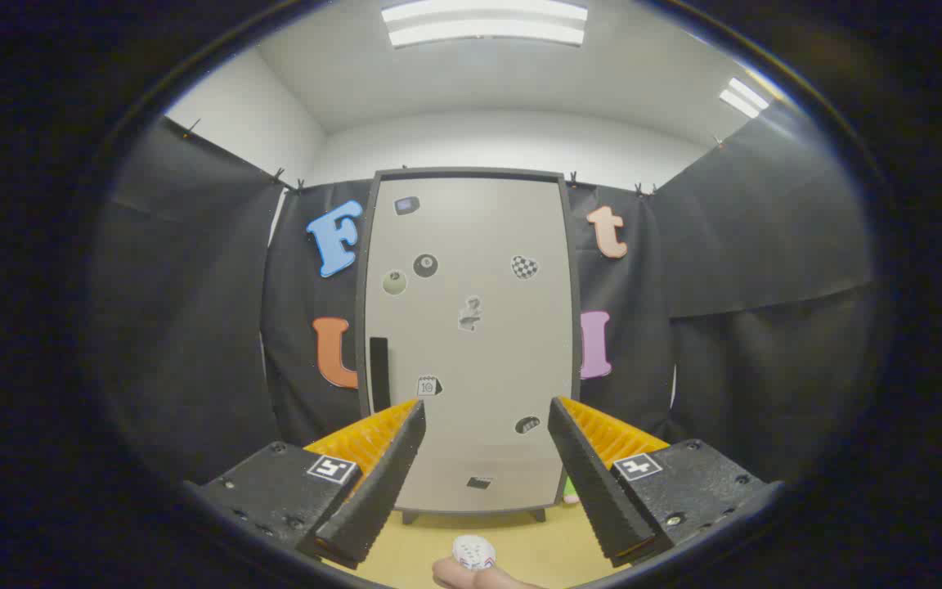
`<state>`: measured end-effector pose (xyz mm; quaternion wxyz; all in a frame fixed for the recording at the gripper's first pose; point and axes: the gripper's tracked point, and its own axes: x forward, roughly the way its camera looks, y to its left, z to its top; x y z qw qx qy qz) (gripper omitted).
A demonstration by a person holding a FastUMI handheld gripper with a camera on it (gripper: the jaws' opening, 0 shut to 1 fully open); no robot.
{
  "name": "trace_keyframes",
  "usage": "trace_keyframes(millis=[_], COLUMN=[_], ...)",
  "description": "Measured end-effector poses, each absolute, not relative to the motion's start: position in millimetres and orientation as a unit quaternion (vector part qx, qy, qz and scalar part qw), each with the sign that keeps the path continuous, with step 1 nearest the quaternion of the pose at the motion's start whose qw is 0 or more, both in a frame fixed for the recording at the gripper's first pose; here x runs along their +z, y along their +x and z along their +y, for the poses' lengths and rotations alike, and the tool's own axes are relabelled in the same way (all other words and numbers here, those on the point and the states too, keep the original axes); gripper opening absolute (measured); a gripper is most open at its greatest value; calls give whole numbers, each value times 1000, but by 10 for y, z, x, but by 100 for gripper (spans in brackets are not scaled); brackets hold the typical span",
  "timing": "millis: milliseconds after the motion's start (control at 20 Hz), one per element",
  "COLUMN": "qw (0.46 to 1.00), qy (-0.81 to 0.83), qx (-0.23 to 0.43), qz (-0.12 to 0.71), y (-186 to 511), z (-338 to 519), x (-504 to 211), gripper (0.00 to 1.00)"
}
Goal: Open the shoe cabinet door, grab the shoes and put them into the shoe cabinet, then close the shoe cabinet door.
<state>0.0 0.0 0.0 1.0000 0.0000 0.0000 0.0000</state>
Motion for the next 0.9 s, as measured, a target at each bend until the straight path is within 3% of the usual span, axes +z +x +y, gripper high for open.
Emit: trace_keyframes(millis=[550,900], qw=[1000,999], qy=[1,-10], qx=[24,47], qz=[7,-7], y=[-51,271], z=[100,401], x=[2,106], gripper=[99,99])
